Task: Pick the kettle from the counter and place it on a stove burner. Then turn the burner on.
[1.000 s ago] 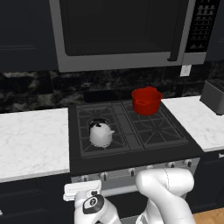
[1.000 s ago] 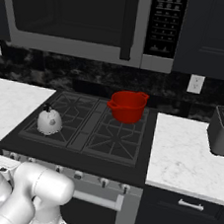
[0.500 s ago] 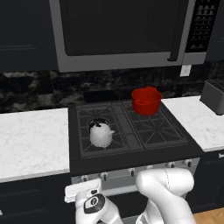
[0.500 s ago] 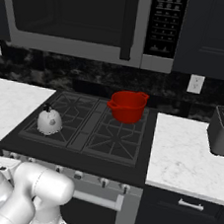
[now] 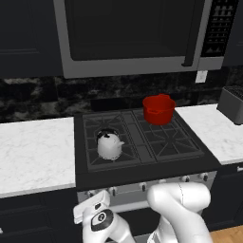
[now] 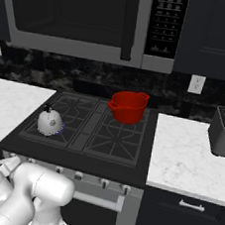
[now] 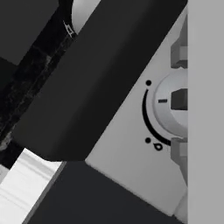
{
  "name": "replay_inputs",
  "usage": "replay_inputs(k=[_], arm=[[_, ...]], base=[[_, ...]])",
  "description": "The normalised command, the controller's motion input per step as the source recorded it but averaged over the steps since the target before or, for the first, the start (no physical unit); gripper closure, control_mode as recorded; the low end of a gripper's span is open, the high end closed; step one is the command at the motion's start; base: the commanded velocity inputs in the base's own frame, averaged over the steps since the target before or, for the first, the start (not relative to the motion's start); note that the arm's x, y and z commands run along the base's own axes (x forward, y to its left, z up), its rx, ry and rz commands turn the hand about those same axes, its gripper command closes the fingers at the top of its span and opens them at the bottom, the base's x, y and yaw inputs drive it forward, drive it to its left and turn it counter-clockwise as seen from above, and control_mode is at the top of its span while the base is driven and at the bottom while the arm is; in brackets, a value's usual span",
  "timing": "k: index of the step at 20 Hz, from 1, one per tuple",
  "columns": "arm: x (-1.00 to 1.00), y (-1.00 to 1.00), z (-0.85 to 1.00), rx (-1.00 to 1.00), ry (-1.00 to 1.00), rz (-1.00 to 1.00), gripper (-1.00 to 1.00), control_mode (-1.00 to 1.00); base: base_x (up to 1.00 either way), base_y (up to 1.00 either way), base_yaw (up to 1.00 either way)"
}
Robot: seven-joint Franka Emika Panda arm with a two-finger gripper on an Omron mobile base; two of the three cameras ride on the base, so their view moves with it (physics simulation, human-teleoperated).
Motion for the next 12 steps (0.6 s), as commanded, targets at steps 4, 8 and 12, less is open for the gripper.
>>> replay_inputs(k=[4,8,12], arm=[[0.00,0.00,-0.02,-0.53,0.12,0.26,1.00,-1.00],[-0.01,0.01,-0.01,-0.56,0.19,0.26,1.00,-1.00],[0.00,0.08,0.00,-0.58,0.24,0.27,1.00,-1.00]], base=[[0.00,0.00,0.00],[0.00,0.00,0.00],[0.00,0.00,0.00]])
